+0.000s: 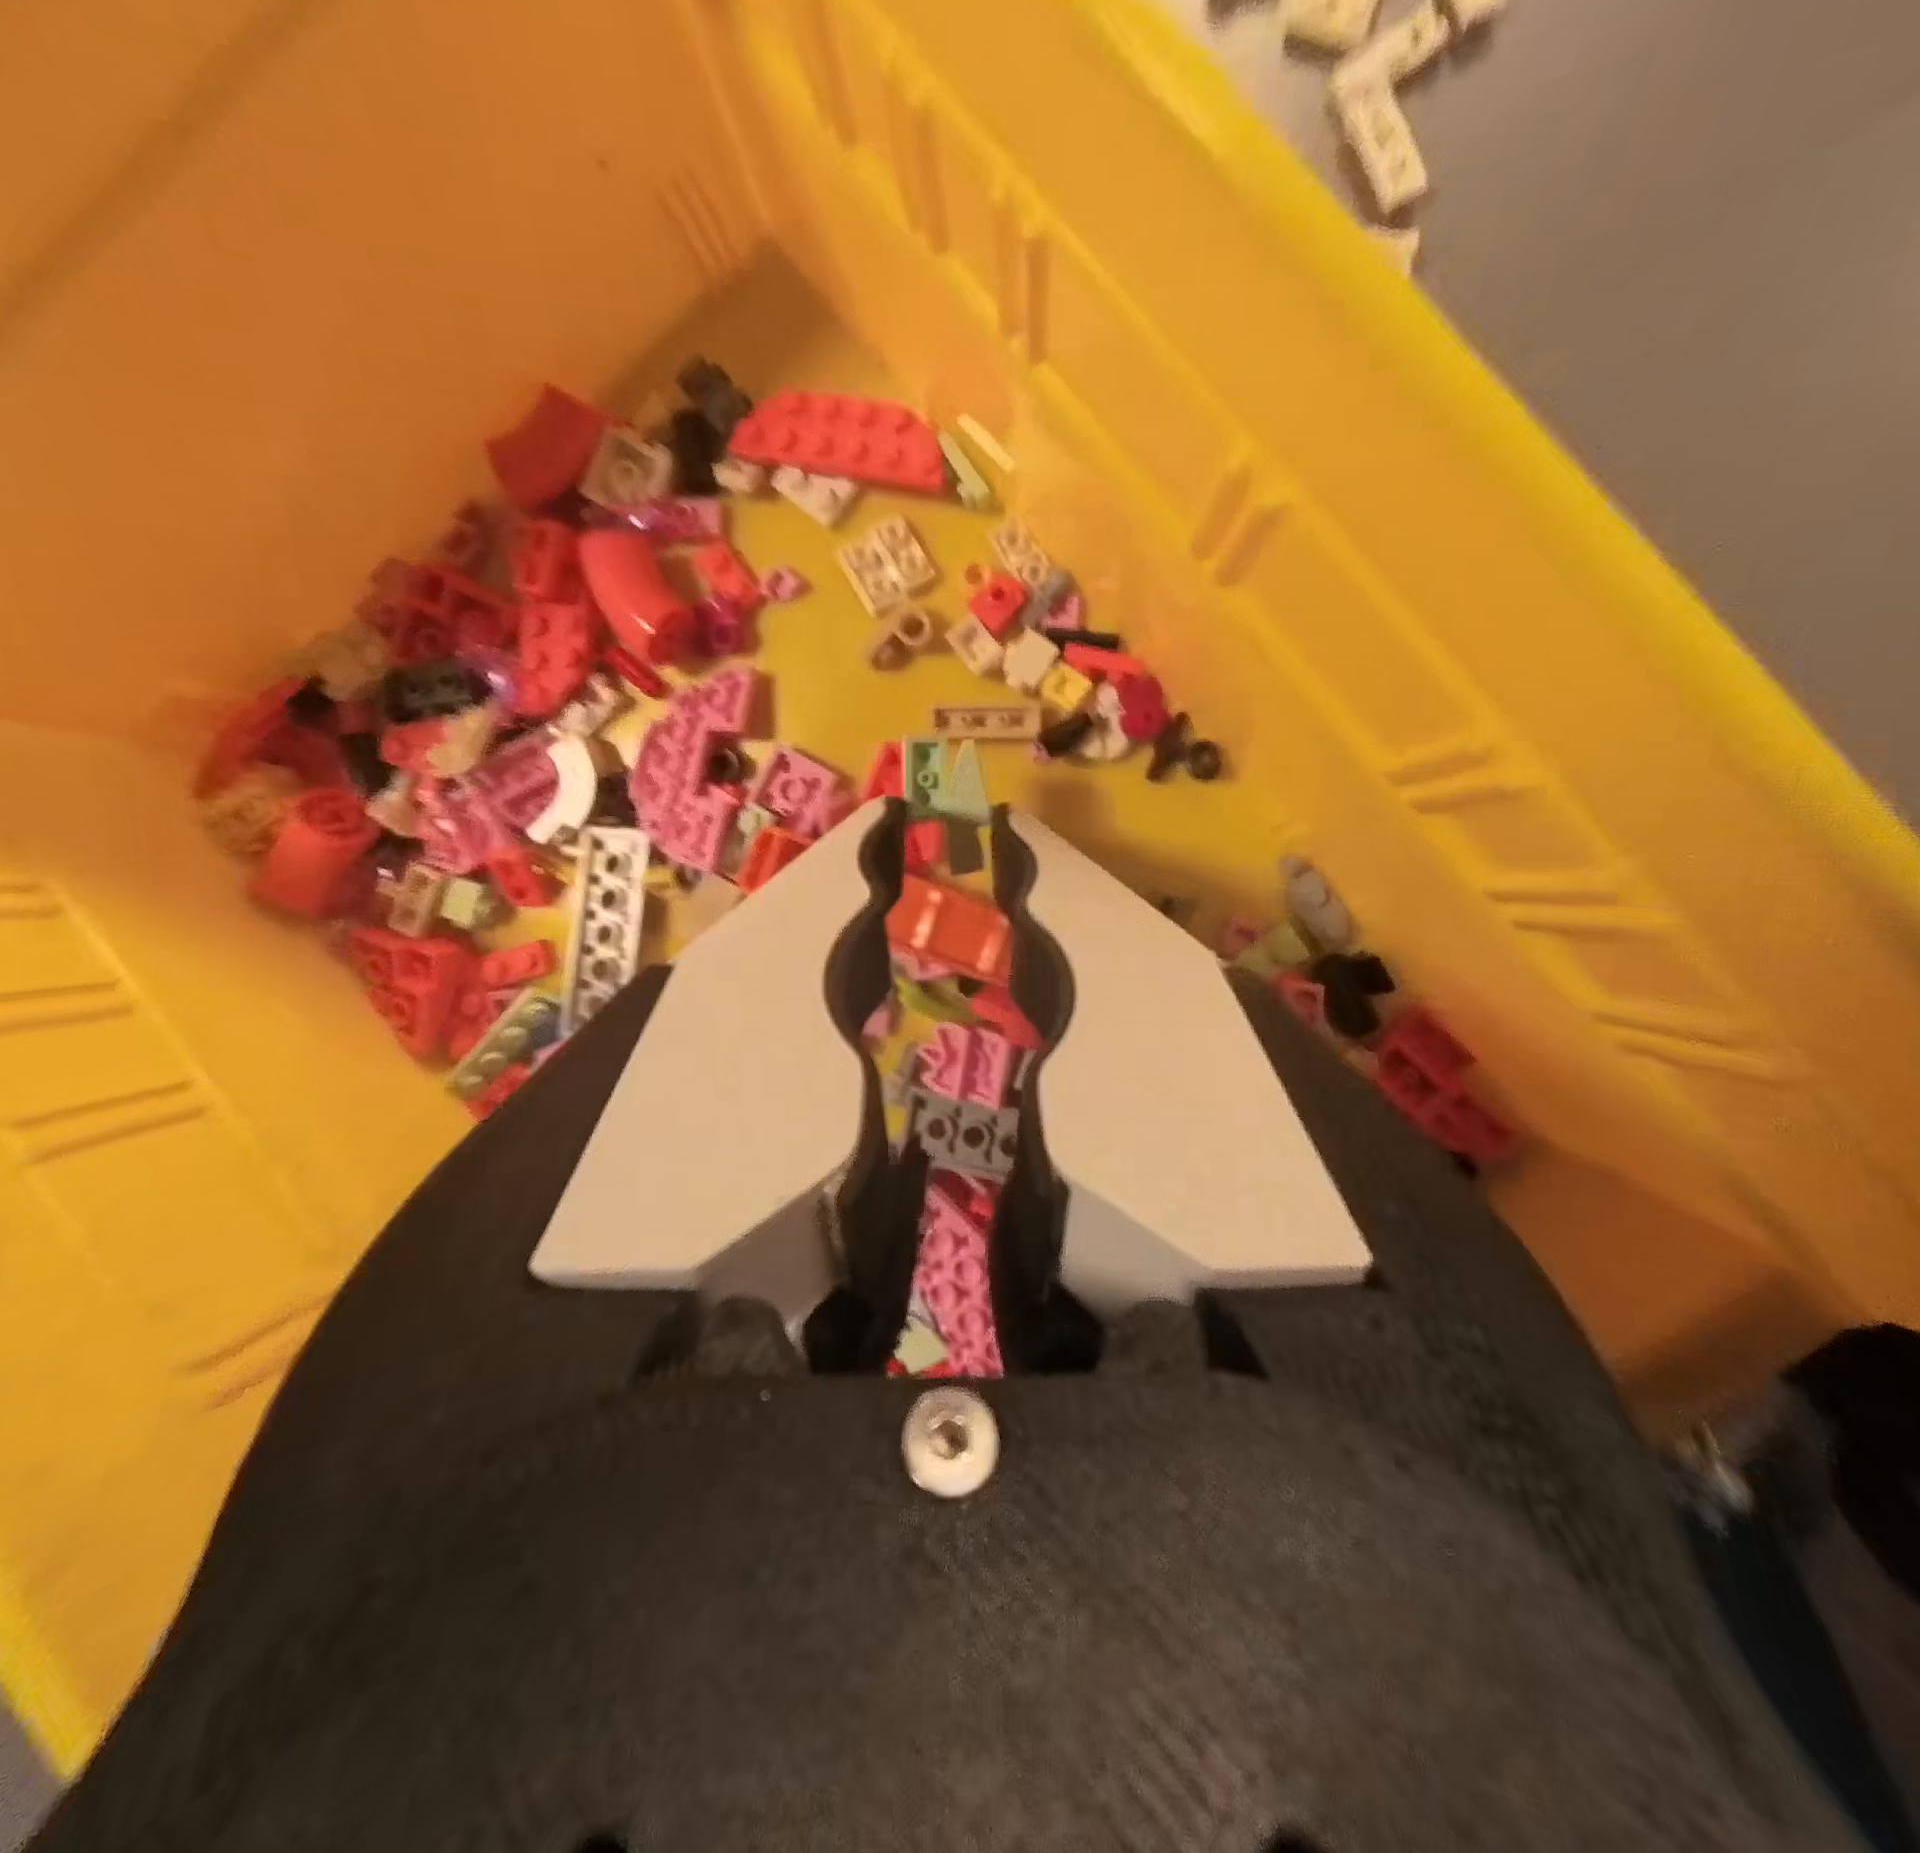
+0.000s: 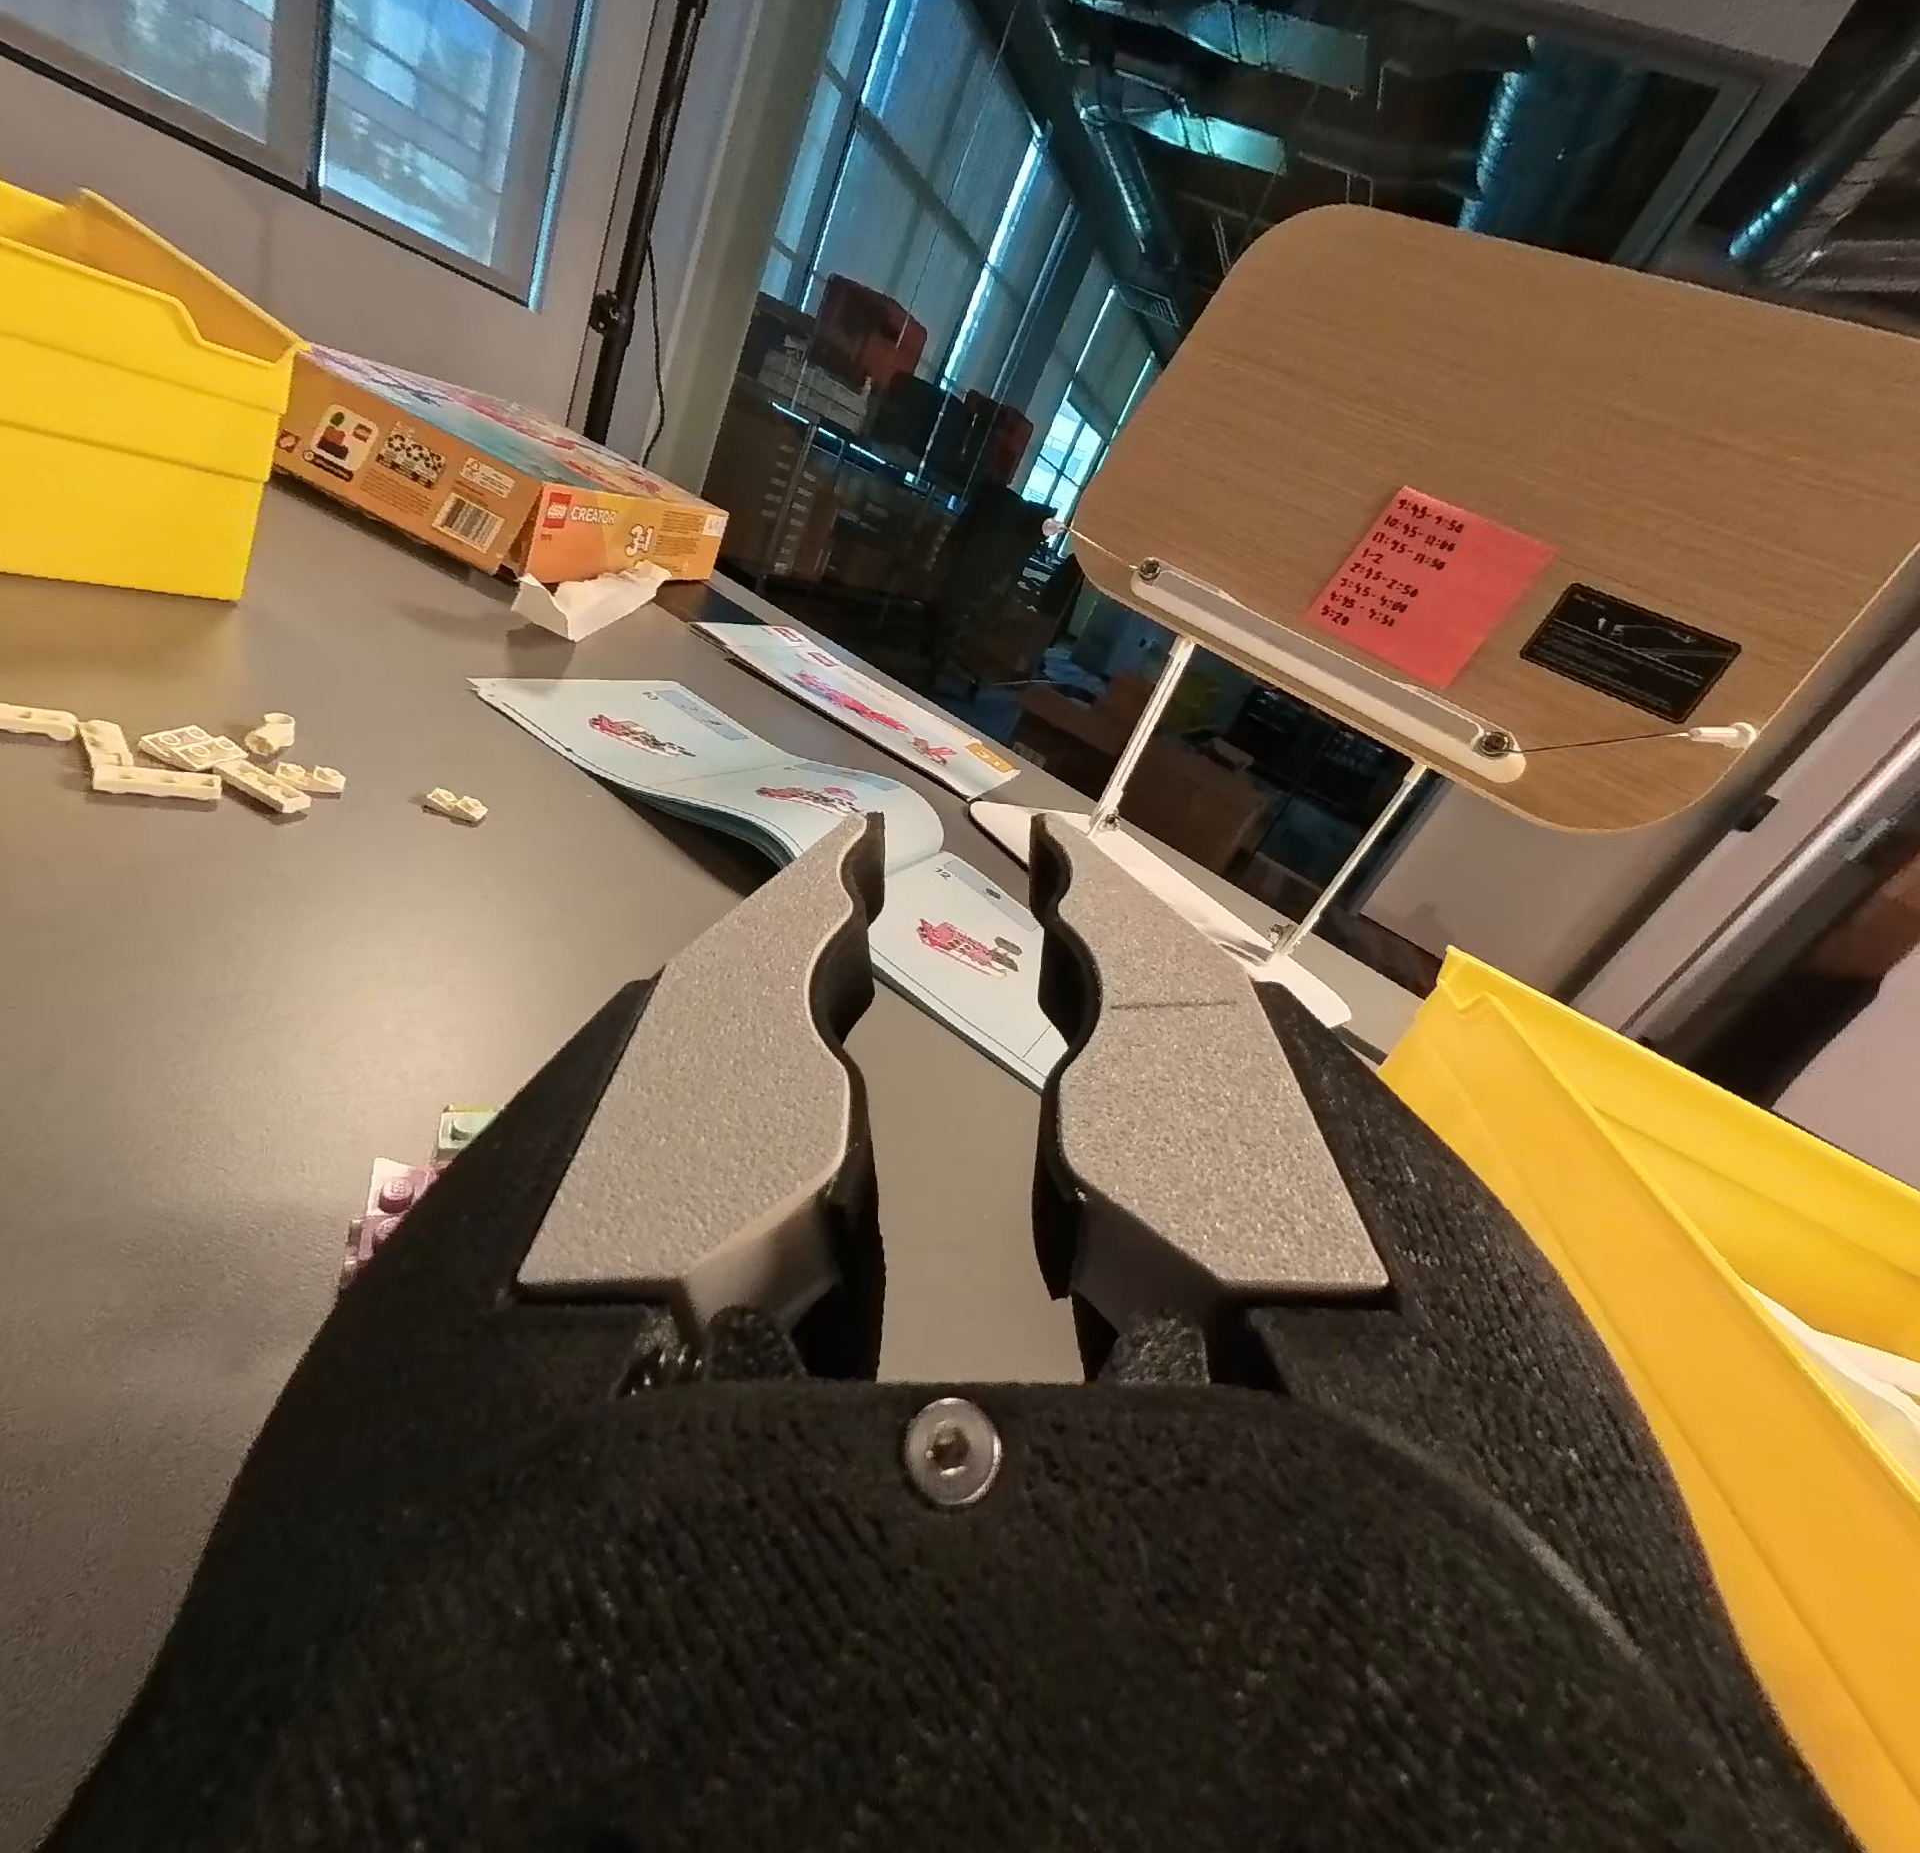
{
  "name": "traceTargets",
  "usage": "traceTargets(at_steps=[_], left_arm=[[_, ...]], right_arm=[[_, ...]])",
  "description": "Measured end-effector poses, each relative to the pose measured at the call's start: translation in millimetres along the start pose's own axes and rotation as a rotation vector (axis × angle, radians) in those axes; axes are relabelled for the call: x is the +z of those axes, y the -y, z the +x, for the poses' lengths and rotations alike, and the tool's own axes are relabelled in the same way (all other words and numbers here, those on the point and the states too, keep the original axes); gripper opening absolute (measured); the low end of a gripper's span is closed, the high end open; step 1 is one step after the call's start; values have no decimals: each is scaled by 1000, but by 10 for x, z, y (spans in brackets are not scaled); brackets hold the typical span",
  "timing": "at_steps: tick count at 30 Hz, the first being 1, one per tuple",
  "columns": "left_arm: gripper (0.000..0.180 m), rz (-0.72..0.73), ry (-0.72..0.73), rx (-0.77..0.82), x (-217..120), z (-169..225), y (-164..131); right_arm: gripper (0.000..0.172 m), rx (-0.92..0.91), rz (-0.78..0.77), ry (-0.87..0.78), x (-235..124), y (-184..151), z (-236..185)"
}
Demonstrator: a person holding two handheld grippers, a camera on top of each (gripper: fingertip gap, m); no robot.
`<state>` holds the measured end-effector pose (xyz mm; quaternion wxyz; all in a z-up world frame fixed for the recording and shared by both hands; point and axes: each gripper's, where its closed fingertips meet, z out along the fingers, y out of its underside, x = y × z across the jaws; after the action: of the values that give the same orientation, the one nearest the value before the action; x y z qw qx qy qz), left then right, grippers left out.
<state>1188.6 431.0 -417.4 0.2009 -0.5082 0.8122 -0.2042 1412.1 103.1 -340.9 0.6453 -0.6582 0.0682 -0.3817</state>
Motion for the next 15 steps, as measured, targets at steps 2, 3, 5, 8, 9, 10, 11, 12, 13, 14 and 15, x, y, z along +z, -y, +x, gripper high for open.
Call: traceTargets(at_steps=[2,3,5,8,9,10,11,12,13,14,15], left_arm=[[15,128,42,-13,-126,-51,187],[15,205,72,-36,-214,-85,304],[15,375,149,-122,-464,-148,571],[15,722,154,-253,-1023,11,1094],[15,800,114,-288,-1155,91,1213],[15,858,99,-324,-1253,113,1290],[15,879,93,-341,-1292,113,1324],[15,869,80,-357,-1272,99,1325],[15,871,46,-385,-1249,88,1328],[15,903,-29,-429,-1250,104,1351],[15,944,-135,-482,-1273,141,1385]], right_arm=[[26,-2,2,-1,0,4,-1],[27,-5,6,-6,-2,13,6],[30,-23,35,-7,-16,68,6],[34,-89,119,48,-34,275,-130],[35,-115,132,68,-24,337,-198],[35,-133,143,100,-12,401,-289],[36,-144,155,129,2,463,-373],[36,-158,164,149,18,514,-446],[36,-171,172,170,30,562,-516],[36,-180,181,198,42,626,-591],[33,-180,196,229,59,722,-673]])
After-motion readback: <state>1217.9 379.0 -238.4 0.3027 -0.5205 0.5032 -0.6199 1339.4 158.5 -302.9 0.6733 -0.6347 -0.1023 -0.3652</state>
